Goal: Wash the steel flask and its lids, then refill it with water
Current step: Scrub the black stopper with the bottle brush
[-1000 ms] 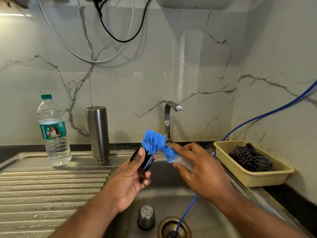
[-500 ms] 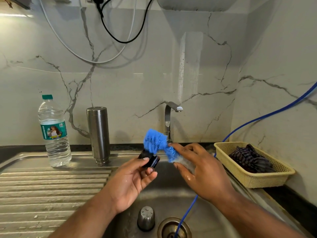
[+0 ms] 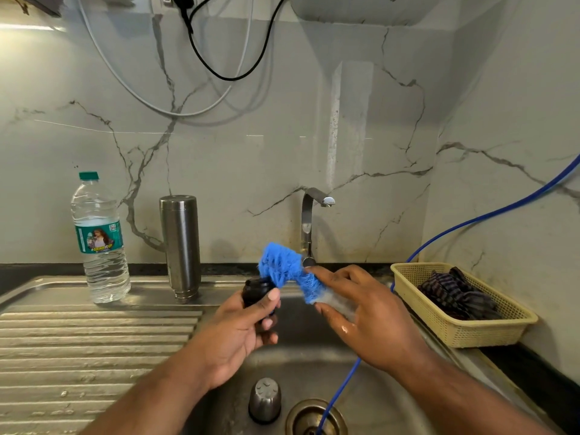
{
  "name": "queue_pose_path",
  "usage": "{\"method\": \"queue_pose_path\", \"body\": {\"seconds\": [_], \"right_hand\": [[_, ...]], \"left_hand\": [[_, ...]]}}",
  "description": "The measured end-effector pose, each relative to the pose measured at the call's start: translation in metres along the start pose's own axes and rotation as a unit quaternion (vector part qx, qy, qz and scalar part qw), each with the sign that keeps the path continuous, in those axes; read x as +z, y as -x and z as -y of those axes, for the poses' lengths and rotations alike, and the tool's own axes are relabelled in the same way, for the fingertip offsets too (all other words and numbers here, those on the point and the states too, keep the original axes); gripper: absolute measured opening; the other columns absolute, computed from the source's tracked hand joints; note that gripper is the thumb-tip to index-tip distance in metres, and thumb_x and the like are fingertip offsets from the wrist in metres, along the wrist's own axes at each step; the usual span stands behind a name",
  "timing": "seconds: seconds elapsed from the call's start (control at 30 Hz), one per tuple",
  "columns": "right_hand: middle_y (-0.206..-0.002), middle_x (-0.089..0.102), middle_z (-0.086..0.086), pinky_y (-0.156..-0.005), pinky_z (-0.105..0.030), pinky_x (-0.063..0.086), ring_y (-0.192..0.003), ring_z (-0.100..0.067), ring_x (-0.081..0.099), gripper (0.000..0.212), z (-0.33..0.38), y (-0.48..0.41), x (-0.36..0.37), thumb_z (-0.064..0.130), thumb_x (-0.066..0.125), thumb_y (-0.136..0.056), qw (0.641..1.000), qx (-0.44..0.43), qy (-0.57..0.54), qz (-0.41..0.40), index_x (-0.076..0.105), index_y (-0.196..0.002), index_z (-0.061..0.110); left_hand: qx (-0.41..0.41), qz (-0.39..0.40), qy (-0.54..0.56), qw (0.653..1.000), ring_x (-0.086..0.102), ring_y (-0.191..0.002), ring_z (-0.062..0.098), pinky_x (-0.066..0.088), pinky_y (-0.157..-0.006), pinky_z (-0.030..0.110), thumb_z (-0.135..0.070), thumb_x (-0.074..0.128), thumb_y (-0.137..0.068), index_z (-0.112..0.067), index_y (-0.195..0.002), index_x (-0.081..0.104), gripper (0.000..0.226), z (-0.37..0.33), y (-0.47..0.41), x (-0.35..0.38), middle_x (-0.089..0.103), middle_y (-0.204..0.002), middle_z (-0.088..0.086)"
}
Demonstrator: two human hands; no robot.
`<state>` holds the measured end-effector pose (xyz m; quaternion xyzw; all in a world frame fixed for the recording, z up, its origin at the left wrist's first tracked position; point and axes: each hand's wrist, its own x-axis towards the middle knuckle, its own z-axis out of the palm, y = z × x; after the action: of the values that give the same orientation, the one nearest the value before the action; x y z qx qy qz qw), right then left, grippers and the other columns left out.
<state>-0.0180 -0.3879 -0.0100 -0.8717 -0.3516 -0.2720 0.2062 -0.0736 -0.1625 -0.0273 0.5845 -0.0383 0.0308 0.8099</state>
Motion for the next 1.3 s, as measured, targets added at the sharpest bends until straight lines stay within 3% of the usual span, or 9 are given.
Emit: {"method": "queue_pose_path", "body": {"seconds": [0.13,0.27,0.43,0.53,0.73,0.8,0.87,1.07,1.3], "right_hand": [[-0.111,0.044,0.024,-0.068,-0.014,0.046,-0.09,-0.004,0.054,0.068,-0.001,-0.001,0.002,0.052,0.061,-0.095,1.0,-0.004,0.0,-0.009,0.02,-0.147,0.066],[-0.114,0.046,0.023,-0.071,-0.017,0.048,-0.094,-0.003,0.054,0.063,0.003,0.001,0.0,0.053,0.058,-0.094,0.999,-0.038,-0.02,0.029,0.029,-0.149,0.062],[-0.107,0.044,0.021,-0.068,-0.014,0.039,-0.09,-0.002,0.051,0.059,-0.007,-0.003,0.002,0.05,0.061,-0.096,1.0,0.031,-0.002,-0.001,0.036,-0.148,0.057],[-0.11,0.044,0.023,-0.068,-0.014,0.042,-0.09,0.0,0.051,0.059,0.003,0.0,-0.001,0.054,0.059,-0.094,0.999,-0.019,-0.031,0.033,0.035,-0.148,0.059],[-0.108,0.046,0.022,-0.064,-0.01,0.033,-0.089,-0.003,0.052,0.061,-0.005,-0.002,-0.005,0.054,0.06,-0.093,1.0,0.006,0.015,0.016,0.036,-0.149,0.057],[-0.112,0.047,0.022,-0.064,-0.012,0.038,-0.088,-0.003,0.052,0.06,0.002,0.0,-0.007,0.056,0.055,-0.092,0.999,-0.028,-0.002,0.038,0.034,-0.149,0.059],[-0.113,0.046,0.023,-0.063,-0.012,0.039,-0.088,-0.002,0.052,0.061,0.008,0.001,-0.005,0.056,0.054,-0.092,0.998,-0.045,-0.002,0.052,0.031,-0.148,0.061],[-0.106,0.049,0.02,-0.064,-0.009,0.036,-0.085,-0.003,0.053,0.062,-0.008,-0.002,-0.007,0.053,0.061,-0.092,1.0,0.026,0.003,-0.011,0.038,-0.149,0.054],[-0.11,0.048,0.021,-0.059,-0.007,0.033,-0.083,-0.003,0.053,0.062,0.004,-0.002,-0.003,0.052,0.059,-0.095,0.999,0.028,0.028,-0.025,0.033,-0.152,0.054]], "left_hand": [[0.036,-0.032,-0.102,0.994,0.064,-0.095,0.017,0.059,-0.081,0.037,-0.023,0.08,-0.081,-0.028,-0.131,0.055,0.055,0.004,-0.001,0.0,0.067,-0.112,-0.001],[0.075,-0.003,-0.221,0.972,0.066,-0.107,0.011,0.059,-0.088,0.037,-0.038,0.079,-0.085,-0.032,-0.13,0.057,0.05,0.003,0.005,0.002,0.071,-0.116,-0.011],[0.086,-0.007,-0.23,0.969,0.065,-0.107,0.005,0.058,-0.083,0.03,-0.03,0.077,-0.082,-0.038,-0.134,0.05,0.059,0.005,0.004,0.001,0.067,-0.121,-0.013],[0.091,0.004,-0.247,0.965,0.066,-0.108,0.003,0.058,-0.084,0.027,-0.029,0.074,-0.086,-0.035,-0.129,0.055,0.048,0.007,0.005,0.004,0.07,-0.118,-0.016],[0.067,-0.022,-0.224,0.972,0.065,-0.076,0.013,0.057,-0.069,0.028,-0.036,0.085,-0.08,-0.027,-0.126,0.057,0.055,0.008,0.002,0.0,0.07,-0.099,-0.002],[0.077,0.017,-0.247,0.966,0.056,-0.068,0.01,0.052,-0.061,0.029,-0.034,0.081,-0.086,-0.03,-0.113,0.066,0.031,0.009,0.002,0.001,0.066,-0.081,-0.009],[0.07,0.041,-0.204,0.976,0.051,-0.066,0.007,0.049,-0.059,0.028,-0.027,0.074,-0.089,-0.03,-0.103,0.072,0.015,0.008,0.004,0.006,0.063,-0.08,-0.01],[-0.037,0.054,0.113,0.991,0.052,-0.069,0.015,0.056,-0.062,0.03,-0.034,0.051,-0.102,-0.003,-0.134,0.056,0.044,-0.003,0.002,0.004,0.061,-0.098,0.013],[0.005,0.014,0.098,0.995,0.056,-0.079,0.016,0.039,-0.069,0.033,-0.05,0.041,-0.102,-0.016,-0.138,0.06,0.053,-0.005,-0.001,0.001,0.069,-0.12,0.013]]}}
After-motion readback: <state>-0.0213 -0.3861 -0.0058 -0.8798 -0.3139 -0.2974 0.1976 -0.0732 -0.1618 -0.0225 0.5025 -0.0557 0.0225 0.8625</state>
